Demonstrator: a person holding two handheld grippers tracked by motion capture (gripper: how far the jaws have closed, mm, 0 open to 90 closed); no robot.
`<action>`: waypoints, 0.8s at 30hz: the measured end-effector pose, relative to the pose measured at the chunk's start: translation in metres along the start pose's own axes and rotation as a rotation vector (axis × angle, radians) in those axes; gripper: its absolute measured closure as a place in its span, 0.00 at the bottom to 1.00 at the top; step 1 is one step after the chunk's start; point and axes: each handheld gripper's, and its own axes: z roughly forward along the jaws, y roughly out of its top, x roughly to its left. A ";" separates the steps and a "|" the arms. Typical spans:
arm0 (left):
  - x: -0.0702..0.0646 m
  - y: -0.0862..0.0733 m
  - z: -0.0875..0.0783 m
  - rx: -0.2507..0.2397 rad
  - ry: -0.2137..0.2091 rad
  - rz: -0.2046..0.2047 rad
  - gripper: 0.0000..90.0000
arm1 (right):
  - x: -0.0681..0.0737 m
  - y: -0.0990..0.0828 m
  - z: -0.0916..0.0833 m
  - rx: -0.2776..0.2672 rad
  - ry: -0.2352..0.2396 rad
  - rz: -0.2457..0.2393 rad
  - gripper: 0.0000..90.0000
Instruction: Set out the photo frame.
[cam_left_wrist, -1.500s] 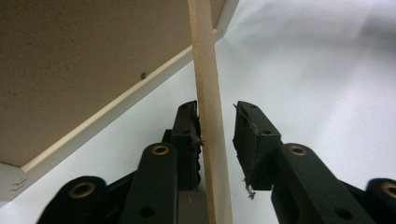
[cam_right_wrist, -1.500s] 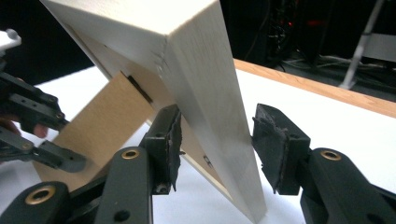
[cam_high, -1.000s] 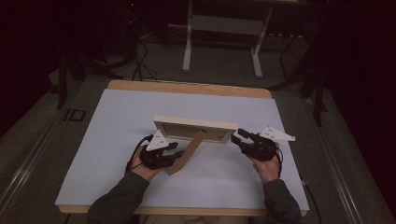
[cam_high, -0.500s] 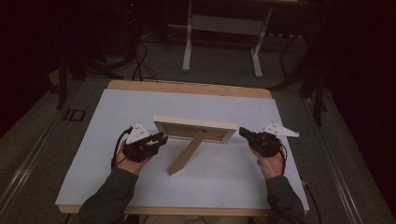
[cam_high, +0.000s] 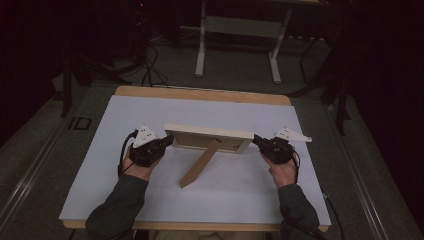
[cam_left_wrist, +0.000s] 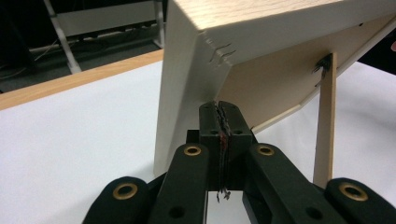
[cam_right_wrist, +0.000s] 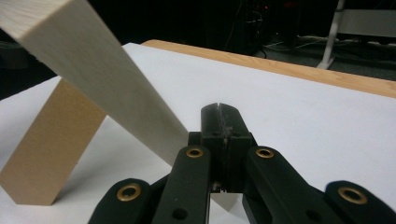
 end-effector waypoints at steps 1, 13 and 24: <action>0.000 0.000 0.000 0.002 0.001 0.002 1.00 | 0.001 0.000 0.000 0.001 0.001 -0.002 1.00; 0.001 0.003 0.005 0.008 0.001 -0.004 1.00 | 0.004 -0.002 -0.003 0.004 0.032 -0.013 1.00; 0.004 0.003 0.007 0.013 0.007 -0.015 1.00 | 0.001 -0.002 -0.018 0.009 0.083 -0.075 0.86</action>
